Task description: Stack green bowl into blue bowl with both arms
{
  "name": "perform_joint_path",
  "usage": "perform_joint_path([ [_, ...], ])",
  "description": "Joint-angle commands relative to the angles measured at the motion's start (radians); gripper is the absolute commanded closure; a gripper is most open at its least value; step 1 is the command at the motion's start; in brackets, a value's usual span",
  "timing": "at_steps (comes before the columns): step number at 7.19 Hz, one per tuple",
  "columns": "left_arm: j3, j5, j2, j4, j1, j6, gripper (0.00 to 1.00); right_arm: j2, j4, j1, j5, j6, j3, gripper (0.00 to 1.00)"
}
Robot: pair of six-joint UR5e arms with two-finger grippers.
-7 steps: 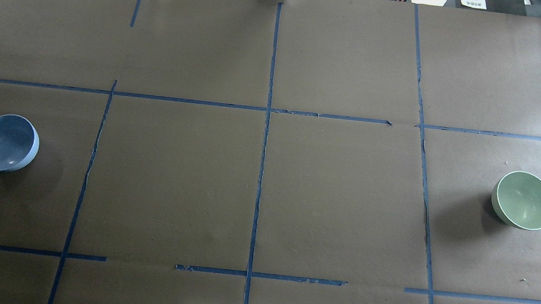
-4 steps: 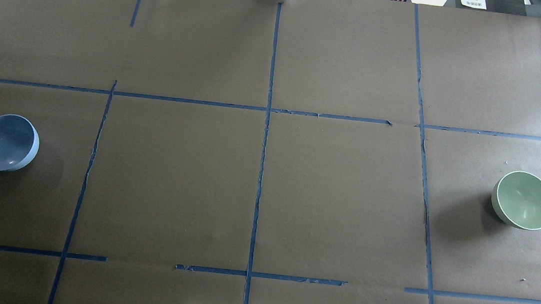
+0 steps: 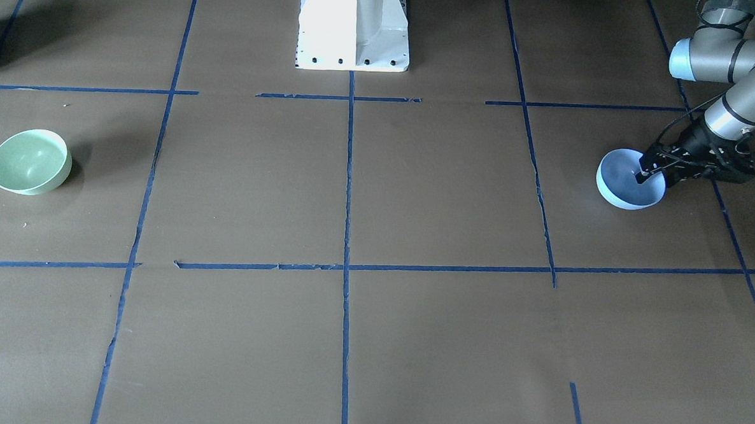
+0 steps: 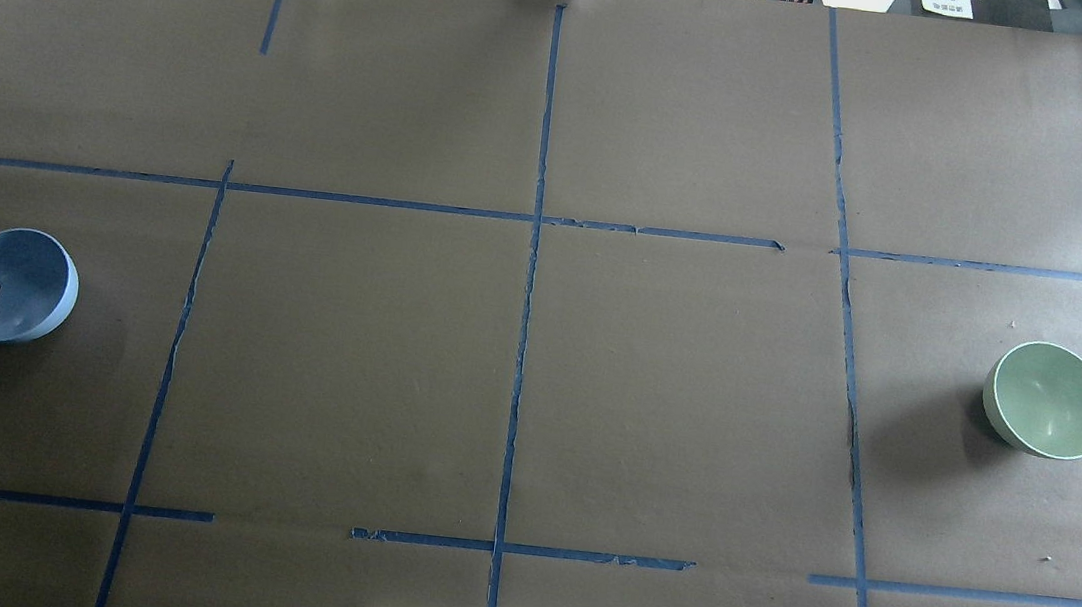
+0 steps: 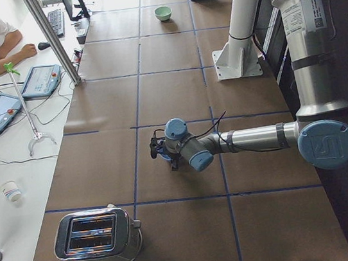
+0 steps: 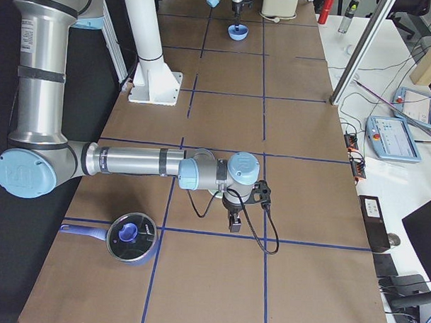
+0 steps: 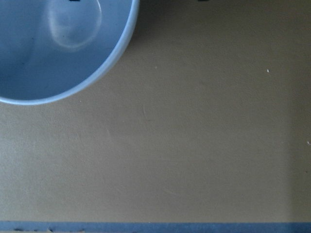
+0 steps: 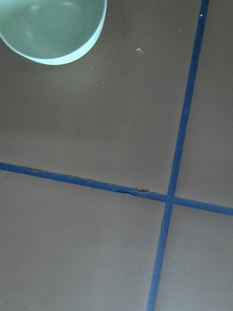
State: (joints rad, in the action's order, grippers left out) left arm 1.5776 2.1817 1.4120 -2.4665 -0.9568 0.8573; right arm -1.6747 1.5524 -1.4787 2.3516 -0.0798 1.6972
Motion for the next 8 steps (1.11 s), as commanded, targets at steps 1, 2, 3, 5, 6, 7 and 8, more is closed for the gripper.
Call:
perform_joint_path([
  [1,0.013,0.007,0.008,0.001,-0.003,0.005,1.00,-0.002,0.000,0.000,0.000,-0.002,0.001,0.00],
  [2,0.040,0.007,0.012,0.015,-0.002,0.006,1.00,-0.005,0.000,0.000,0.000,0.000,0.001,0.00],
  [3,0.073,0.007,0.033,0.070,-0.005,0.006,1.00,-0.005,0.000,0.000,0.000,0.000,0.001,0.00],
  [5,0.203,0.004,0.221,0.412,-0.002,0.085,1.00,-0.005,0.000,0.000,0.002,0.000,0.002,0.00],
  [6,0.211,0.001,0.360,0.493,0.025,0.205,1.00,-0.005,0.000,0.003,0.002,0.000,0.001,0.00],
  [7,0.208,-0.005,0.496,0.576,0.120,0.329,1.00,0.000,0.000,0.017,0.000,0.000,-0.002,0.00],
  [8,0.202,-0.093,0.624,0.680,0.221,0.455,1.00,0.000,0.000,0.023,0.008,0.002,-0.002,0.00],
])
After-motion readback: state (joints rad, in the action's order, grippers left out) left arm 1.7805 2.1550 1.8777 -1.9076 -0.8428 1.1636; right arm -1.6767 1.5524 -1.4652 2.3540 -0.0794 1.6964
